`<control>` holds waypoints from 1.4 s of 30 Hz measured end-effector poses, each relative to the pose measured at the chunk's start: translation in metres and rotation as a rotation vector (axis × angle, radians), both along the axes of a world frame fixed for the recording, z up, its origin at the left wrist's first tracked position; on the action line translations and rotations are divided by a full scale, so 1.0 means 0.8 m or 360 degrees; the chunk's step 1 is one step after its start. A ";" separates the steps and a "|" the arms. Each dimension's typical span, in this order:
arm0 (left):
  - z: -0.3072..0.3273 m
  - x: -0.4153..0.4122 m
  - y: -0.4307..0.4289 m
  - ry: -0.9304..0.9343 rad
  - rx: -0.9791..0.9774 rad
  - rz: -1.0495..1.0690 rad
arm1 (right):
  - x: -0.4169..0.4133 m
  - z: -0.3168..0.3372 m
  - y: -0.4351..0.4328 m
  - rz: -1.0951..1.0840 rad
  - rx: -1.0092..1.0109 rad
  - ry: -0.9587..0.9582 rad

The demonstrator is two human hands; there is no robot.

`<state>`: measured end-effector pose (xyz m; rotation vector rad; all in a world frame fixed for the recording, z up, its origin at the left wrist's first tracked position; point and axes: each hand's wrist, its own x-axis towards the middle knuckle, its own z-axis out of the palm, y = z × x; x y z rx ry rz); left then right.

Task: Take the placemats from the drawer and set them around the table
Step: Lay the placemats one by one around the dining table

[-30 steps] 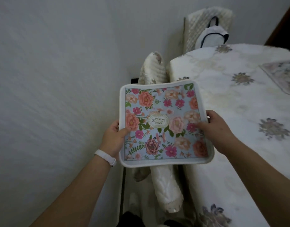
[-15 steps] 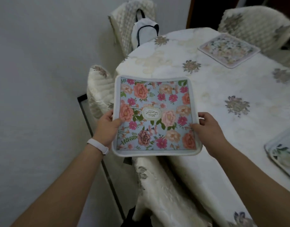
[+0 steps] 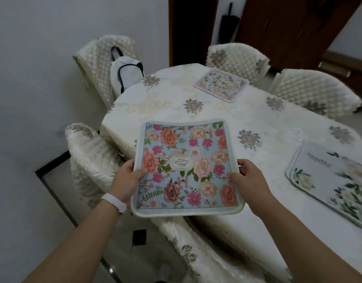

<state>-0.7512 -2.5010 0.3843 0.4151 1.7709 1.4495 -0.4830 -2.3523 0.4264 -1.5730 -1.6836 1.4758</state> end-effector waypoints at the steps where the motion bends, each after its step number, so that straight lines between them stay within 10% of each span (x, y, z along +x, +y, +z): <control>1: 0.001 0.001 0.003 -0.0001 -0.0001 -0.0027 | 0.005 -0.001 -0.003 -0.0037 0.0000 0.0012; 16: 0.047 -0.024 0.054 0.0182 0.0039 -0.0167 | -0.003 -0.027 0.004 -0.0272 -0.0119 0.0292; 42: -0.116 -0.379 0.229 0.0213 -0.0171 -0.0411 | -0.369 -0.162 0.108 -0.1057 -0.0501 0.0257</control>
